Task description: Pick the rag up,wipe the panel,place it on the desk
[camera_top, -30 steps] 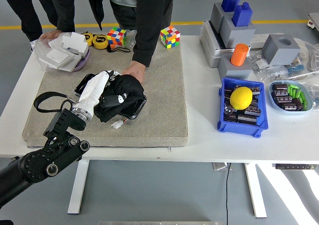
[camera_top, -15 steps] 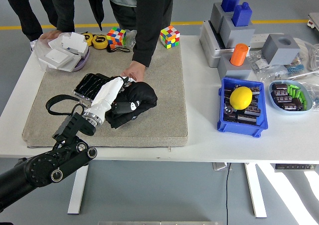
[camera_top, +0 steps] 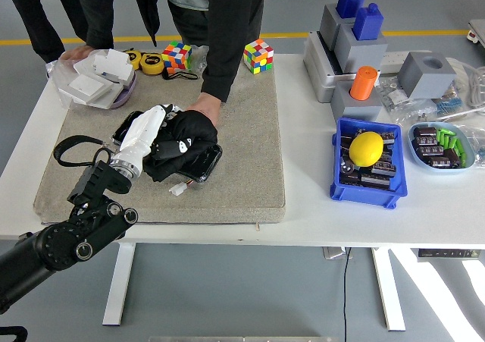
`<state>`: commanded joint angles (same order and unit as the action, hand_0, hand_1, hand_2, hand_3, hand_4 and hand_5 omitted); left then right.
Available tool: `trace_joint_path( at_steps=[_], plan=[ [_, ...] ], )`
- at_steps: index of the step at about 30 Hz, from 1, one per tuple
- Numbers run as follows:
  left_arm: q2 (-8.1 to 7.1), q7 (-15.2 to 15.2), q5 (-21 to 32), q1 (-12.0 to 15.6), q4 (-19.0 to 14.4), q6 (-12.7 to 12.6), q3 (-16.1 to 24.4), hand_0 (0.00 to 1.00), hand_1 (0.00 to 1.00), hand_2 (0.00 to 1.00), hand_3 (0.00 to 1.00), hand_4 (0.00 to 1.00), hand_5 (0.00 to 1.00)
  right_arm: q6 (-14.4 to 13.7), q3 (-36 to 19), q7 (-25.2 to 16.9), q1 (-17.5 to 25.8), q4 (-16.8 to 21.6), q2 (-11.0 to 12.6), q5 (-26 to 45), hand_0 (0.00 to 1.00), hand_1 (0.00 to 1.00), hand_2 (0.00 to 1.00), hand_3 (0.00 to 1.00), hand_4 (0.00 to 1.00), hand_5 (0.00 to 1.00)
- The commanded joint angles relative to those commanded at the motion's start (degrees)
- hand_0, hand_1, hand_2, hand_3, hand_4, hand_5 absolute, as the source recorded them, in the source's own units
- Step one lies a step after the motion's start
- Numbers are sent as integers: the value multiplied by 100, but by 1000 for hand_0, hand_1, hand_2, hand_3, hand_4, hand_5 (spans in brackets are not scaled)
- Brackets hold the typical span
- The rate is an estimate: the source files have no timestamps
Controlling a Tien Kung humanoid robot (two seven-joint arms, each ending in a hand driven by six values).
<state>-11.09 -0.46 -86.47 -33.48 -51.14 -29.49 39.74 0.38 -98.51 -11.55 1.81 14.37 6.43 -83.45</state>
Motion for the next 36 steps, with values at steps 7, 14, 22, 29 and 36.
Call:
trace_joint_path(
  at_steps=[7, 14, 22, 29, 36],
  plan=[
    [131, -59, -98, -61, 574, -5, 488, 220, 238, 325, 573, 633, 2, 0, 8, 1, 1, 5, -1, 22, 532, 551, 489, 522, 881, 349],
    [248, -82, -189, -166, 1162, -8, 869, 220, 238, 325, 573, 634, 2, 1, 88, 2, -10, 39, 4, 88, 532, 551, 490, 522, 881, 349],
    [341, -5, -377, -273, 1754, -1, 1282, 220, 237, 325, 573, 634, 2, -1, 58, 6, -4, 36, 0, 81, 532, 550, 490, 522, 881, 349],
    [344, 162, -644, -280, 1963, -49, 1718, 219, 236, 324, 573, 634, 2, -1, 88, 5, -3, 45, 1, 104, 532, 551, 490, 521, 881, 349],
    [332, 424, -887, -283, 2116, -76, 2017, 218, 235, 325, 573, 635, 2, -4, 64, 5, -5, 41, 0, 86, 532, 550, 489, 521, 880, 349]
  ],
)
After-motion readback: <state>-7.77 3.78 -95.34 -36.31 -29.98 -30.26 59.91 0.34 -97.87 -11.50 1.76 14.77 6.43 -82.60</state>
